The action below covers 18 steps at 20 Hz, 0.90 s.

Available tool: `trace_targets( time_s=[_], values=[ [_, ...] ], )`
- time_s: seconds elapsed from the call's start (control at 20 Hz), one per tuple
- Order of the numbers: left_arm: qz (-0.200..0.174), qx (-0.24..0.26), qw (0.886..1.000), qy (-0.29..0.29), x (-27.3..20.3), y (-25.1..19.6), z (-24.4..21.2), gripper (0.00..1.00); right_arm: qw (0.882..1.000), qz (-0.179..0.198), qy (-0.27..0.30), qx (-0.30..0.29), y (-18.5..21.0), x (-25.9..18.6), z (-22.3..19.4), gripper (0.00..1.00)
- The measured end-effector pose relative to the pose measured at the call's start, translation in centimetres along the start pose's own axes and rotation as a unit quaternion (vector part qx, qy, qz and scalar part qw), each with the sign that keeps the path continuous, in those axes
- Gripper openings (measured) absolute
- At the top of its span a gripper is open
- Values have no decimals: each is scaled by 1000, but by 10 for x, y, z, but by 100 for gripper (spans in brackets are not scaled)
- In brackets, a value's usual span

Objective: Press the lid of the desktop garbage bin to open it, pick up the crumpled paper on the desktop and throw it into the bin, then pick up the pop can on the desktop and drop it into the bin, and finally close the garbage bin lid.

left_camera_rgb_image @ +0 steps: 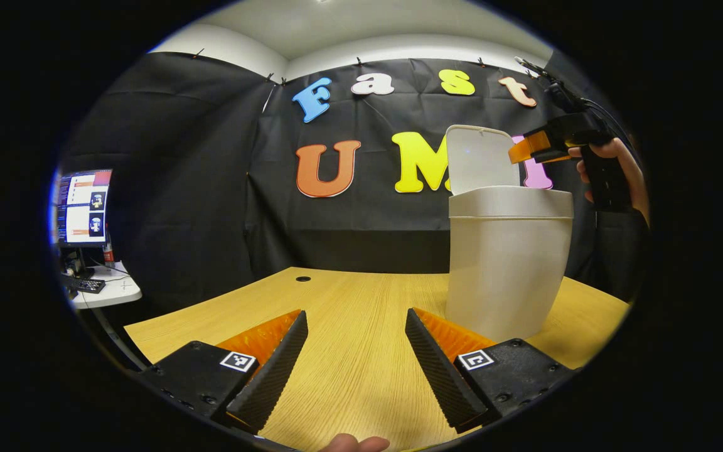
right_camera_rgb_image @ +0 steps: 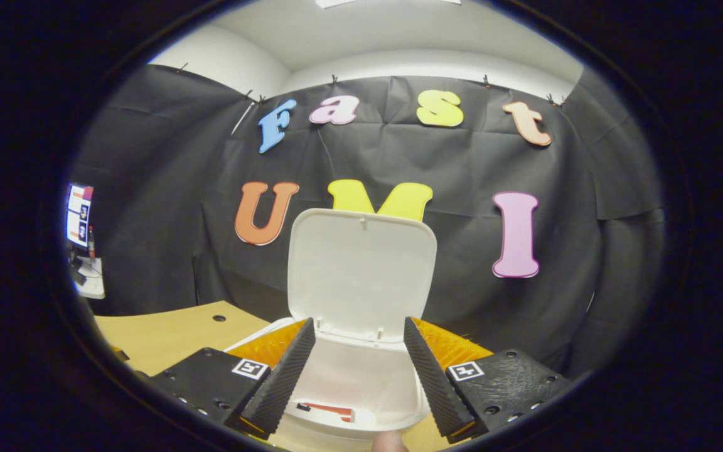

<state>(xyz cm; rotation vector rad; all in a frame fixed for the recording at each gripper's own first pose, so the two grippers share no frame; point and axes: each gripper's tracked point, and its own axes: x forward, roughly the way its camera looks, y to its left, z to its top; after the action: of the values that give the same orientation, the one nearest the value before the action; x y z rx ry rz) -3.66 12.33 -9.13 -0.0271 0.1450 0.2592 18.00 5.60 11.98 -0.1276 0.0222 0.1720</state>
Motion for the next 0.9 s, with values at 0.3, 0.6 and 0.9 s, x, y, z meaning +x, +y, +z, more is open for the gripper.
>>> trace_targets(
  time_s=[0.3,0.6,0.9],
  values=[
    [-4,-11,1000,1,-1,0,2,100,999,4,-40,31,-1,-3,62,88],
    [-3,-16,1000,-11,0,4,16,100,998,5,-29,51,-2,38,104,88],
    [-12,-55,998,-28,2,3,45,100,997,-25,-17,67,-18,100,129,88]
  ],
)
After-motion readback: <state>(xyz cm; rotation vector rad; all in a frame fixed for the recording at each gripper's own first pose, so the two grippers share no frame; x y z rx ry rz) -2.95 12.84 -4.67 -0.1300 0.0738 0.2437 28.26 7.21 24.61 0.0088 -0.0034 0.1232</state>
